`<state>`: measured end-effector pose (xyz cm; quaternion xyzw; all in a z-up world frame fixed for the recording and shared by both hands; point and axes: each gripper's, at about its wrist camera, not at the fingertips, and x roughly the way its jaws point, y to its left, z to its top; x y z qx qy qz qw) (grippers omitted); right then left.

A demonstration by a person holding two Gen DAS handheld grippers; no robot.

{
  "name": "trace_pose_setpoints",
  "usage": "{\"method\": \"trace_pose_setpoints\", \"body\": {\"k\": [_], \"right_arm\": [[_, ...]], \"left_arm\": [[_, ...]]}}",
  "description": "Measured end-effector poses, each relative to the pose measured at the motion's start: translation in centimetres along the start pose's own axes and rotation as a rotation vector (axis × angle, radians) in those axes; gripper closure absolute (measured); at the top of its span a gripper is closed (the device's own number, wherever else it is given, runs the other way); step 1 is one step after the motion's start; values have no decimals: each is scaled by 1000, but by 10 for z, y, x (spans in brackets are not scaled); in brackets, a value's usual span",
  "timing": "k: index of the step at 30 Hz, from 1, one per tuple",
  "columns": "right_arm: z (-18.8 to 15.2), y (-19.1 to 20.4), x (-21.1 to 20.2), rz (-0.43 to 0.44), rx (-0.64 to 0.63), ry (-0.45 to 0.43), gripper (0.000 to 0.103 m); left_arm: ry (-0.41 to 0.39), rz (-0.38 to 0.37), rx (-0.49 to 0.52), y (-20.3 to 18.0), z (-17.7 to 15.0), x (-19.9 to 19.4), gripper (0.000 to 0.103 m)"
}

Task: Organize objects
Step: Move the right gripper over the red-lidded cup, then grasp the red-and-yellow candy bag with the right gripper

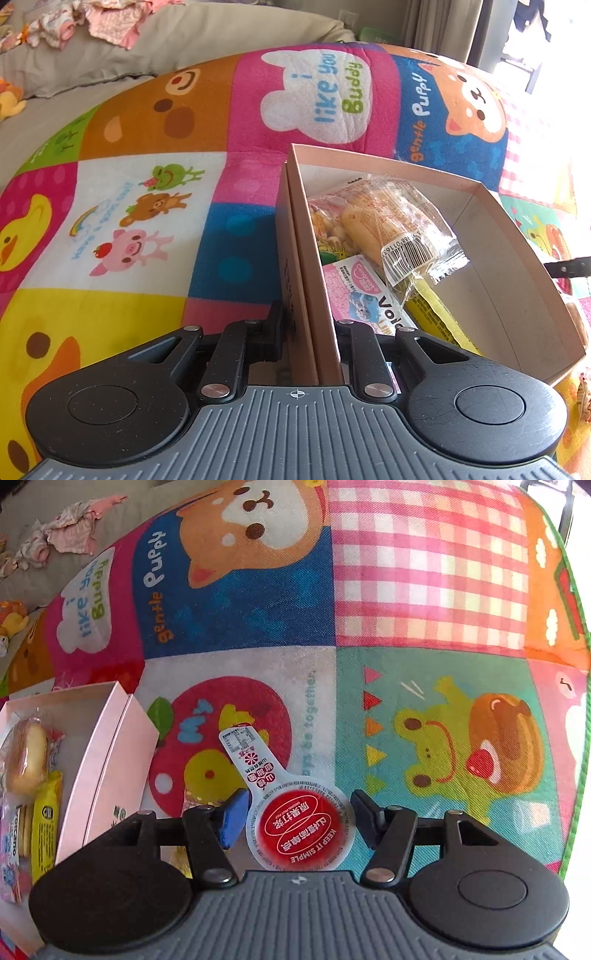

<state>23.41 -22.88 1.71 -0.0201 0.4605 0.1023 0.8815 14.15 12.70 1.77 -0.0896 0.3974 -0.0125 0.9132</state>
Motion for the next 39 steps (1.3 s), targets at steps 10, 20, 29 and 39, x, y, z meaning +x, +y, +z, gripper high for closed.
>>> {"method": "trace_pose_setpoints", "body": {"k": [10, 20, 29, 39], "right_arm": [[-84, -42, -105, -77, 138, -114, 42], [-151, 50, -149, 83, 40, -87, 42], [-162, 85, -142, 199, -54, -25, 23], [-172, 93, -150, 232, -106, -35, 19]], "left_arm": [[-1, 1, -2, 0, 0, 0, 84], [3, 6, 0, -1, 0, -1, 84], [2, 1, -5, 1, 0, -1, 84], [0, 1, -6, 1, -1, -1, 84]]}}
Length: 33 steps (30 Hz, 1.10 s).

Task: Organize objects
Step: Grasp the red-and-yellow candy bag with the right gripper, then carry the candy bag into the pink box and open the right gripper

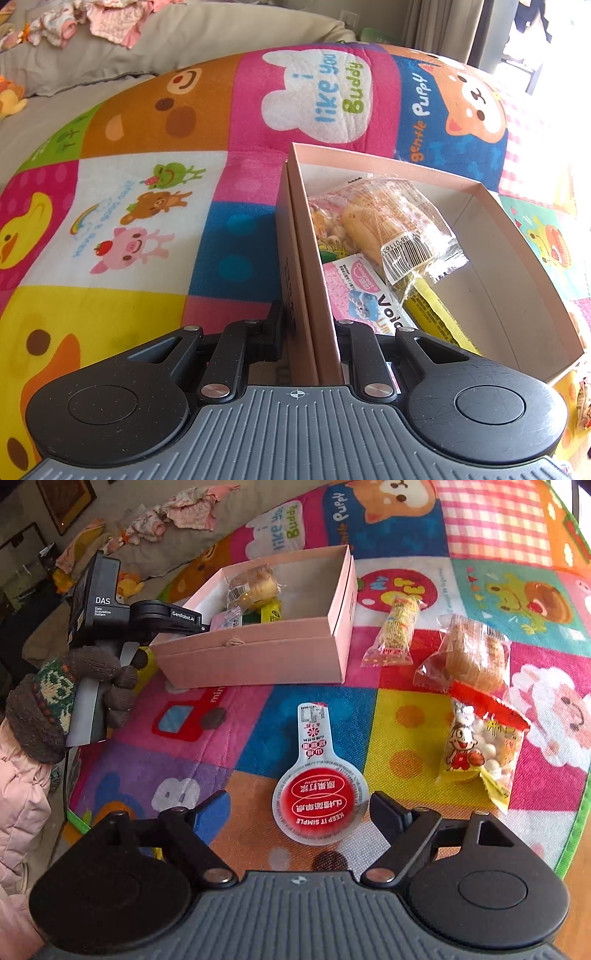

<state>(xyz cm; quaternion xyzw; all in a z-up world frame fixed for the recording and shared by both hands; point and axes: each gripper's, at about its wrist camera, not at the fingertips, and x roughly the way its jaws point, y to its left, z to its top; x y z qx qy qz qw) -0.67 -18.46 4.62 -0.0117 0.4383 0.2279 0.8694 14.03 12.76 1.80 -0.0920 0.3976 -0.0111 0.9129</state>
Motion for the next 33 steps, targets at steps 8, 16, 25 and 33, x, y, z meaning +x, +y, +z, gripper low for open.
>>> {"method": "trace_pose_setpoints", "body": {"k": [8, 16, 25, 33], "right_arm": [[11, -41, 11, -394, 60, -36, 10], [13, -74, 33, -357, 179, -6, 10], [21, -43, 23, -115, 138, 74, 52], [58, 13, -18, 63, -31, 21, 52]], "left_arm": [[0, 1, 2, 0, 0, 0, 84], [13, 12, -1, -3, 1, 1, 84], [39, 35, 26, -8, 5, 1, 84], [33, 19, 28, -5, 4, 1, 85]]}}
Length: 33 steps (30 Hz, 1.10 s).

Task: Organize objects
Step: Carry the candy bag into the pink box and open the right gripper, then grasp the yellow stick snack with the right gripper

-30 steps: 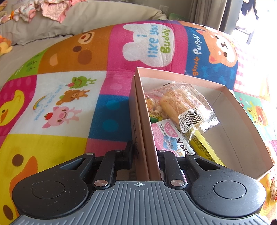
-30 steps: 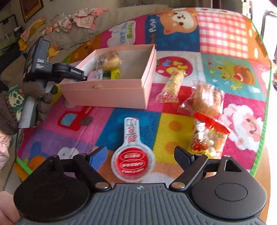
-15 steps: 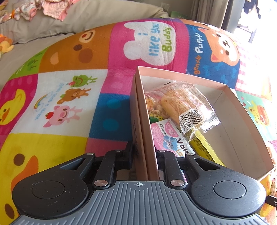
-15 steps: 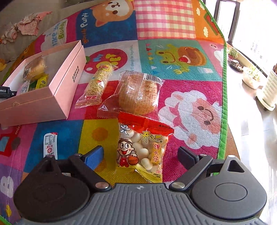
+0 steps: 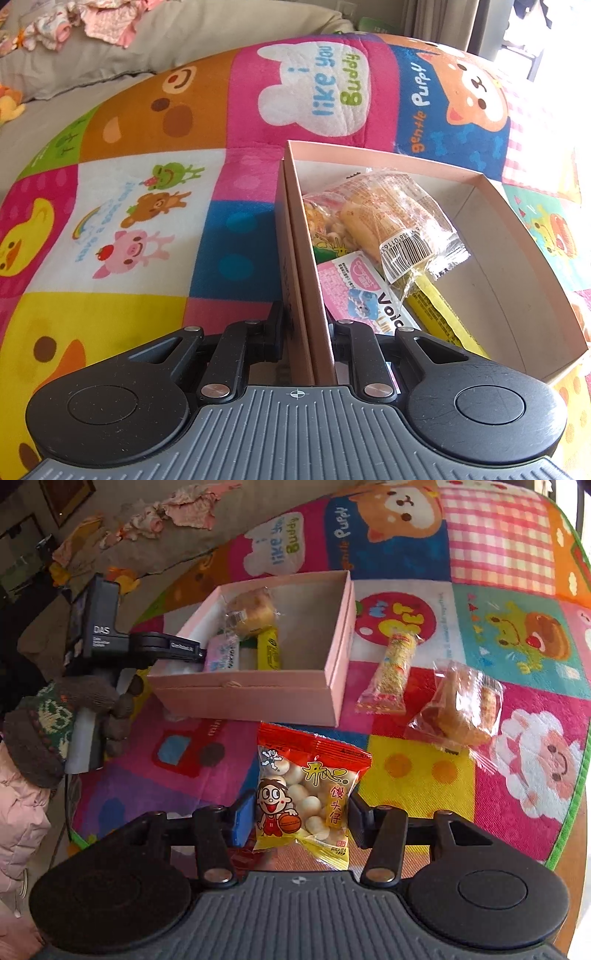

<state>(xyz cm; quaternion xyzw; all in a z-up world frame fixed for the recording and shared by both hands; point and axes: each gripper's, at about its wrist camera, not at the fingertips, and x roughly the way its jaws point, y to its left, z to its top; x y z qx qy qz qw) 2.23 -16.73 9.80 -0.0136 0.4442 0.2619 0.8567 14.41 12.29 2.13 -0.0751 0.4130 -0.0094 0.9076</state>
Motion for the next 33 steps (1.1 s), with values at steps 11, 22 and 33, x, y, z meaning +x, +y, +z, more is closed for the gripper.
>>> {"method": "trace_pose_setpoints", "body": {"k": [11, 22, 33], "right_arm": [[106, 38, -4, 52, -99, -219, 52], [124, 34, 87, 94, 11, -81, 43], [96, 8, 56, -18, 8, -140, 22]], "left_arm": [[-10, -16, -4, 2, -1, 0, 85], [-20, -29, -12, 5, -4, 0, 84], [-25, -24, -7, 4, -4, -1, 84]]}}
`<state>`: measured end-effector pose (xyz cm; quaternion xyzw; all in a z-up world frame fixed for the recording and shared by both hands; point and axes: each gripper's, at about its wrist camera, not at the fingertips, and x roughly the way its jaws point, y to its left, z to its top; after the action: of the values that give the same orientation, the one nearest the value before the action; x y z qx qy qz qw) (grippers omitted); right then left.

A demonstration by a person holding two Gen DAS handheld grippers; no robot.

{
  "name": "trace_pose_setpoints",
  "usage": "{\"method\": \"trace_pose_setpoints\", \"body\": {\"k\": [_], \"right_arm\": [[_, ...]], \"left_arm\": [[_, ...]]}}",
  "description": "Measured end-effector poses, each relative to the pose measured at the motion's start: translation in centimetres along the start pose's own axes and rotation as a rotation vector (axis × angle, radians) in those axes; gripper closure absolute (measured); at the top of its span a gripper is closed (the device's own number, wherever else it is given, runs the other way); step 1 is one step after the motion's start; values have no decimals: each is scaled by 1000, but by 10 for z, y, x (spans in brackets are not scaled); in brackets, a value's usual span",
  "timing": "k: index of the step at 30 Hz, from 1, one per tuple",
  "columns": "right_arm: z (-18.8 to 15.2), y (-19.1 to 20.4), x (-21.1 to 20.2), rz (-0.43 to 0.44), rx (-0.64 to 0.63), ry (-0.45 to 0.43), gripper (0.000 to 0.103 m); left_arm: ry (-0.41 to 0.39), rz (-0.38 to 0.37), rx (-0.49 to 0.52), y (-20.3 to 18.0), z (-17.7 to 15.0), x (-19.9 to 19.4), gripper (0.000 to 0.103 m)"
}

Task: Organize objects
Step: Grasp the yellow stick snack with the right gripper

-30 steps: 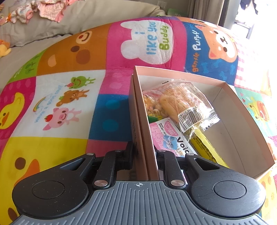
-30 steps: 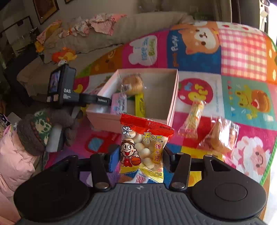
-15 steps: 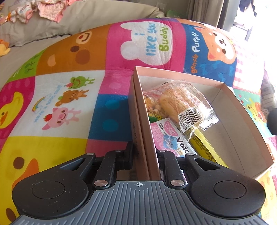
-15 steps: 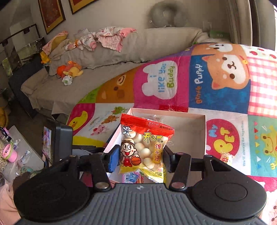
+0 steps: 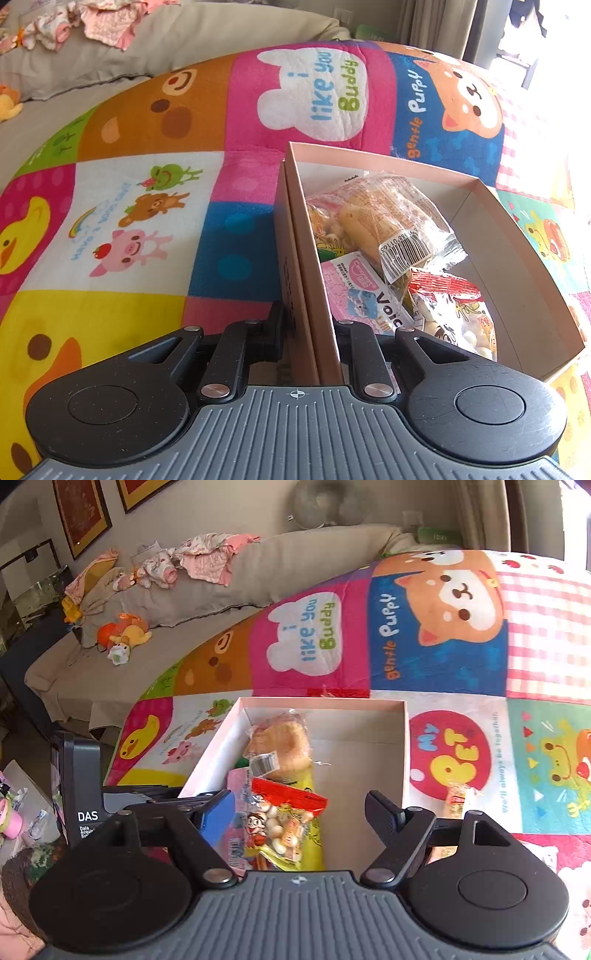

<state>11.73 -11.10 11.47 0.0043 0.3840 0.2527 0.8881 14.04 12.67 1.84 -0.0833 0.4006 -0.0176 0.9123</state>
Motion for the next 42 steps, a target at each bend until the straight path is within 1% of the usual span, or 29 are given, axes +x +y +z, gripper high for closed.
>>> {"method": "trace_pose_setpoints", "body": {"k": [5, 7, 8, 9, 12, 14, 17, 20, 21, 23, 27, 28, 29, 30, 31, 33, 34, 36, 39, 42], "right_arm": [[-28, -16, -28, -44, -10, 16, 18], [-45, -15, -41, -58, -51, 29, 18], [-55, -12, -47, -55, -74, 43, 15], [-66, -9, -50, -45, -93, 65, 13], [-99, 2, -50, 13, -118, 177, 12], [-122, 10, -44, 37, -132, 245, 12], [-140, 19, -35, 54, -141, 297, 12], [-145, 21, -29, 48, -134, 310, 13], [-143, 21, -30, 32, -141, 296, 13], [-132, 13, -35, -10, -138, 239, 13], [-91, -21, -55, -96, -59, 87, 14], [-80, -32, -59, -113, -36, 46, 16], [-69, -44, -60, -127, -13, 12, 20], [-61, -53, -58, -136, 12, -6, 27], [-50, -67, -53, -145, 55, -14, 31], [-34, -90, -32, -141, 133, -2, 51], [-27, -98, -19, -139, 162, 5, 54], [-20, -105, 3, -139, 187, 15, 57], [-17, -109, 36, -141, 208, 53, 57], [-19, -110, 61, -174, 204, 87, 57]], "left_arm": [[1, 4, 3, -1, 0, 0, 84], [0, 4, 3, -1, 0, 0, 84], [1, 5, 3, -1, 0, 0, 84], [0, 6, 4, -1, 0, 0, 84], [1, 7, 4, -1, 0, 0, 84], [2, 8, 5, -1, 0, 0, 84], [2, 12, 9, -2, 0, 0, 84], [4, 13, 11, -2, 0, 0, 84], [4, 12, 11, -2, 0, 0, 84], [4, 11, 12, -2, 0, 0, 84], [2, 12, 9, -2, -1, -1, 84], [1, 13, 8, -2, -1, -1, 84], [0, 14, 8, -2, -1, -1, 84], [-1, 16, 9, -3, -2, -1, 84], [-2, 17, 10, -3, -2, -1, 84], [-3, 16, 10, -3, -2, -1, 84], [-3, 14, 9, -2, -2, -1, 84], [-1, 11, 7, -1, -2, -1, 84], [2, 14, 9, -3, -1, -1, 84], [2, 13, 10, -3, -1, -1, 84]]}}
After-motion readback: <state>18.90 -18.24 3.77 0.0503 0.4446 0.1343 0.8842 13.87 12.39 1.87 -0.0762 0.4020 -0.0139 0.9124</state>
